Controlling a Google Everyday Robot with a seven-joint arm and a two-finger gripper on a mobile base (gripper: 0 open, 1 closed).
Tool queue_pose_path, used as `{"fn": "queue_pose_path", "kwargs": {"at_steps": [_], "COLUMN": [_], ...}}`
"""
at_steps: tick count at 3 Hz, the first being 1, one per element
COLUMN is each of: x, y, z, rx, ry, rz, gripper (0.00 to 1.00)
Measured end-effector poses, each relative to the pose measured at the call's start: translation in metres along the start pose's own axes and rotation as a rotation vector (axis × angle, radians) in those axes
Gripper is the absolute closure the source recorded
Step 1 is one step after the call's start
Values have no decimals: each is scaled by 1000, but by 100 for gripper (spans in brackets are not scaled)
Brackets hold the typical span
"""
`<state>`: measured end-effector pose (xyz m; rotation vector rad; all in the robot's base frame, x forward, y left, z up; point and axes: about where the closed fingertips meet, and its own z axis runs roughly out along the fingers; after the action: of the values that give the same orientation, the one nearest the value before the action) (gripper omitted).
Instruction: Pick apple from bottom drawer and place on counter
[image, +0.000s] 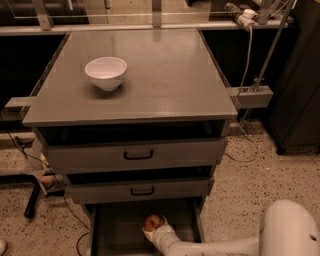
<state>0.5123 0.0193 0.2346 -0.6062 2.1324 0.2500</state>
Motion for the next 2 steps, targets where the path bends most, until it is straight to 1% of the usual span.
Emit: {"fn": "queue_pose_path", "kwargs": {"at_steps": [1, 2], "x": [-15, -15], "y": [-46, -46], "z": [-30, -30], "rx": [120, 120], "ry": [34, 34], "rz": [-32, -32], "gripper": [100, 100]}}
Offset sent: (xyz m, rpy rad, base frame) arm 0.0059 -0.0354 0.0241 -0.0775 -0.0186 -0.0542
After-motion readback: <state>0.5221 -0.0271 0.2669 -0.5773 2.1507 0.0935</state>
